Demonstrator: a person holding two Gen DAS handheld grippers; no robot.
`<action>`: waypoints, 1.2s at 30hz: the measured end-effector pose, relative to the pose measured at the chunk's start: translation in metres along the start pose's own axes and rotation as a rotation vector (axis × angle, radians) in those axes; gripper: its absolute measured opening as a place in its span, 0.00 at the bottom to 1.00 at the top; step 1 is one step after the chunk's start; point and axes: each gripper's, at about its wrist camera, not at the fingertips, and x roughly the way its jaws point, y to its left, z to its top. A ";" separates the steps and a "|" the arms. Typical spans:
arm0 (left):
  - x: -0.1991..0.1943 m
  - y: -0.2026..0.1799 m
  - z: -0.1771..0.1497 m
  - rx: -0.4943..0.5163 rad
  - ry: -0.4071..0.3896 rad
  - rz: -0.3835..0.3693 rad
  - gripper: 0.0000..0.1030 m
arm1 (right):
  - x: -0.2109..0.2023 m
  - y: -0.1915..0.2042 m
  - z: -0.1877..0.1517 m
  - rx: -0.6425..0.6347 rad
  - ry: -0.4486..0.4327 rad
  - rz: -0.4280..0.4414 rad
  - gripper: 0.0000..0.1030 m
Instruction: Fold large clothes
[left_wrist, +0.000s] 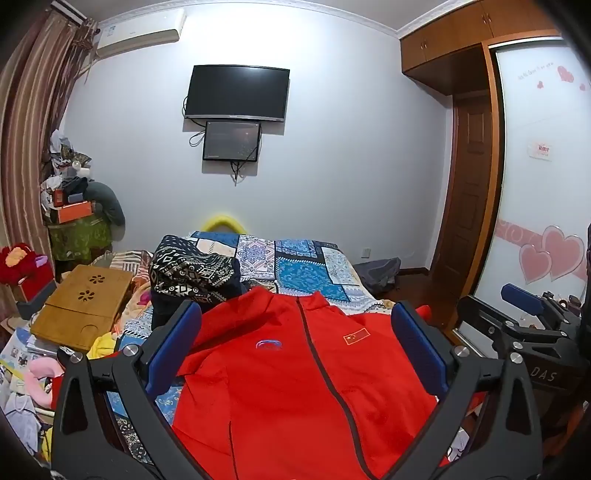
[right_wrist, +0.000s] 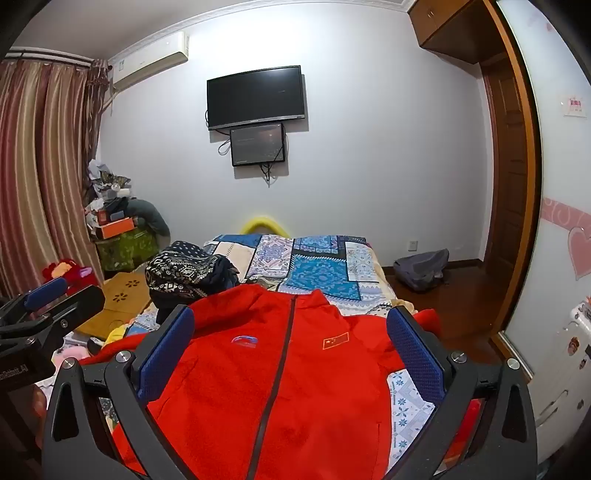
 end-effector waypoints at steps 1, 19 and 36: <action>0.000 0.000 0.000 0.000 0.002 0.001 1.00 | 0.000 0.000 -0.001 -0.001 0.002 0.000 1.00; 0.000 0.005 -0.002 -0.004 -0.004 0.010 1.00 | 0.000 0.003 -0.003 0.003 0.008 0.003 1.00; 0.003 0.007 -0.003 -0.015 0.003 0.008 1.00 | -0.003 0.009 -0.005 -0.006 0.010 0.007 1.00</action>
